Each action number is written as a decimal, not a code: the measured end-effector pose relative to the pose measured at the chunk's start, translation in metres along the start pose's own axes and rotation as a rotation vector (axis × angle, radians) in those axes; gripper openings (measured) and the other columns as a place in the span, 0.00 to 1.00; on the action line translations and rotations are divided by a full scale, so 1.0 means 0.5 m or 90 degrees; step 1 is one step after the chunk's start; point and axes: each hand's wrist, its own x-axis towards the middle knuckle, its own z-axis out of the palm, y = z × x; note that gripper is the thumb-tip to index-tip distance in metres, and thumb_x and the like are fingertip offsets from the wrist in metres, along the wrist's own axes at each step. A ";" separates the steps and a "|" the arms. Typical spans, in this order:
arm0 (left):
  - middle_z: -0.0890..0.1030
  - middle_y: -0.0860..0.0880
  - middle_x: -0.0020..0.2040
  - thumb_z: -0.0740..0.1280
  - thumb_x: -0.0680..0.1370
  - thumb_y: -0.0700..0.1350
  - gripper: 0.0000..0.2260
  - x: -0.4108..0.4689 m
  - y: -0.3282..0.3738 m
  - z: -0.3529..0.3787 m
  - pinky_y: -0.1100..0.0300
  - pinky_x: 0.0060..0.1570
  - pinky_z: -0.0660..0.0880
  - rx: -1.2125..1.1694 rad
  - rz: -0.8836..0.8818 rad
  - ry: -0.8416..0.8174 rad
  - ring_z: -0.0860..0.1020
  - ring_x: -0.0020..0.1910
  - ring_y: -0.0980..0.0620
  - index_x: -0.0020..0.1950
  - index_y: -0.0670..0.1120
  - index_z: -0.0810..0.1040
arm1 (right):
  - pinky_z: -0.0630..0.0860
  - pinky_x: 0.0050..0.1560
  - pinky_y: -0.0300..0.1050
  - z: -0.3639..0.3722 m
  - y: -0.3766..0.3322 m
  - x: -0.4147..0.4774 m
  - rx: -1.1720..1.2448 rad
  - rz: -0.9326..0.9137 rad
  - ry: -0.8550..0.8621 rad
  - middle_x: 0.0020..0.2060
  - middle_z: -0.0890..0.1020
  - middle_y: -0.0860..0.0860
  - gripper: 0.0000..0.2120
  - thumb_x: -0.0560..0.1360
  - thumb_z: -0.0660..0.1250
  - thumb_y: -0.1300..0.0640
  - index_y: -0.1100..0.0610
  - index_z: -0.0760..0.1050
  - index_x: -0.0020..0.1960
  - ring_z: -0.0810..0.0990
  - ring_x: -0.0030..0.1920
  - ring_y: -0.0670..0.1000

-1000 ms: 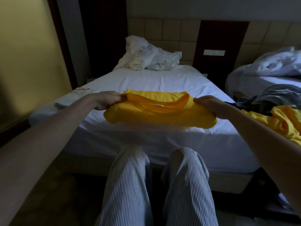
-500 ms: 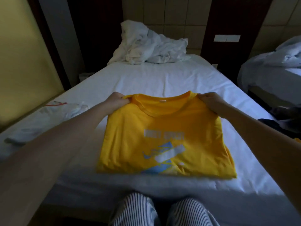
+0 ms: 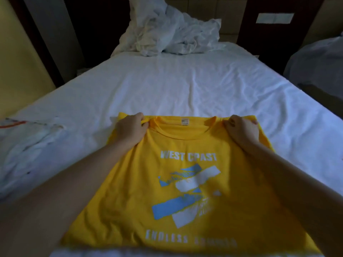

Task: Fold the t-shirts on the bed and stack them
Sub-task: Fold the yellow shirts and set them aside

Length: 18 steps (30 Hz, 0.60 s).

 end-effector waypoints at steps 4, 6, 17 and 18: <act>0.68 0.39 0.66 0.63 0.72 0.65 0.33 0.008 -0.020 0.002 0.45 0.63 0.62 0.030 -0.162 -0.033 0.65 0.66 0.37 0.68 0.44 0.66 | 0.54 0.67 0.58 0.005 0.019 0.015 -0.025 0.146 -0.003 0.67 0.67 0.58 0.31 0.71 0.63 0.36 0.51 0.66 0.68 0.62 0.67 0.62; 0.67 0.37 0.67 0.62 0.73 0.67 0.35 0.008 -0.023 0.002 0.45 0.63 0.63 0.026 -0.189 -0.077 0.65 0.66 0.36 0.68 0.42 0.65 | 0.58 0.65 0.57 0.004 0.021 0.019 -0.059 0.168 -0.047 0.66 0.68 0.60 0.32 0.72 0.60 0.34 0.55 0.67 0.66 0.64 0.66 0.63; 0.72 0.39 0.60 0.65 0.77 0.56 0.19 0.030 -0.027 0.014 0.48 0.57 0.69 -0.052 -0.075 0.000 0.70 0.62 0.39 0.59 0.43 0.75 | 0.63 0.59 0.53 0.014 0.020 0.045 -0.023 0.013 0.017 0.58 0.72 0.62 0.18 0.78 0.61 0.47 0.62 0.71 0.57 0.69 0.60 0.63; 0.70 0.39 0.62 0.64 0.77 0.57 0.21 0.031 -0.028 0.013 0.47 0.59 0.67 -0.040 -0.080 -0.007 0.69 0.63 0.39 0.61 0.43 0.73 | 0.61 0.61 0.53 0.014 0.022 0.045 -0.018 0.032 0.006 0.59 0.70 0.62 0.19 0.78 0.60 0.46 0.60 0.70 0.59 0.68 0.61 0.63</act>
